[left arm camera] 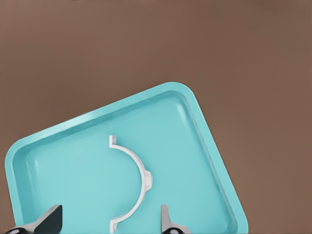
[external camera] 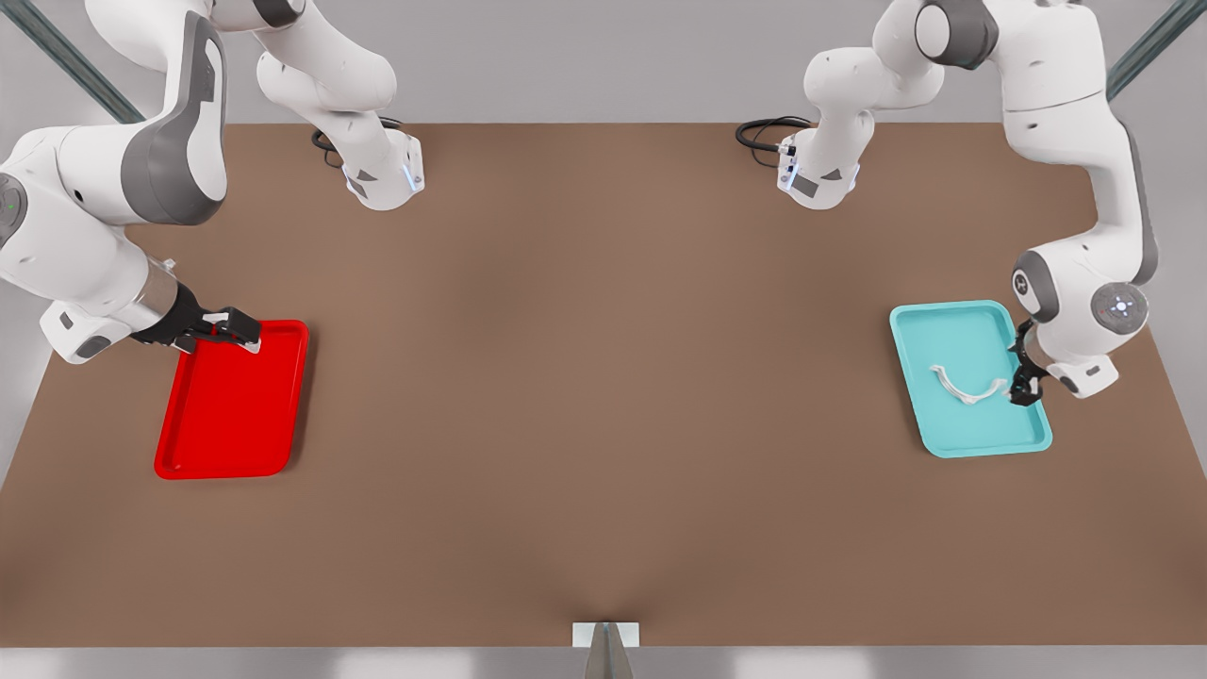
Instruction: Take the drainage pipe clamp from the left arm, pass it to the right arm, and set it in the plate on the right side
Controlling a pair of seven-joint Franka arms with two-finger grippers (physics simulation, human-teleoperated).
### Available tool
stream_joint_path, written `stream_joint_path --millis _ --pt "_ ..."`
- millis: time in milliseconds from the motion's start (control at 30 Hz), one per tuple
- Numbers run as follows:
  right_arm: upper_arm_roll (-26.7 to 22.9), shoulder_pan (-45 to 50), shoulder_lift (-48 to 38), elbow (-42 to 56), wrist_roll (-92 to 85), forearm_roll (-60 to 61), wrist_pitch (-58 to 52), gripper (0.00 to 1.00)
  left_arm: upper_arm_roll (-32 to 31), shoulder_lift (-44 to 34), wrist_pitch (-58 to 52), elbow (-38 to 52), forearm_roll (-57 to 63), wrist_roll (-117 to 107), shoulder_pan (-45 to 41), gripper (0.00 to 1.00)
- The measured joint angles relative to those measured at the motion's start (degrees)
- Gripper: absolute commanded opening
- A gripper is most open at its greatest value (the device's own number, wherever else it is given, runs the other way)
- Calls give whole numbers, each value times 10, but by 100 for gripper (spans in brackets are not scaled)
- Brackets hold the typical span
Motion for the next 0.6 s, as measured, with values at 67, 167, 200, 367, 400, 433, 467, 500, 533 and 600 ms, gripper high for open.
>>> stream_joint_path --millis 67,167,200,367,400,433,467,500,533,600 --pt "0 0 0 0 0 0 0 100 -1 11 27 -13 8 -70 4 98" --pt "0 -1 0 -1 0 0 0 100 -1 32 55 -19 -1 -163 18 98" --pt "0 -2 0 -1 0 1 0 100 -1 38 62 -20 -7 -191 19 96" --pt "0 -5 0 -1 0 1 0 100 -2 82 92 -19 -22 -307 37 93" --pt "0 -5 0 -1 0 1 0 100 -3 90 100 -19 -23 -326 41 93" --pt "0 -5 0 0 0 1 0 100 -3 97 106 -18 -24 -343 44 93" --pt "0 -5 0 0 0 2 0 100 -4 102 112 -18 -25 -359 46 93" --pt "0 -5 0 -1 0 2 0 100 -5 107 118 -18 -26 -373 50 93" --pt "0 -5 0 -1 0 2 0 100 -6 112 123 -18 -26 -387 53 93" --pt "0 -5 0 0 0 2 0 100 -7 118 133 -17 -27 -410 58 93"
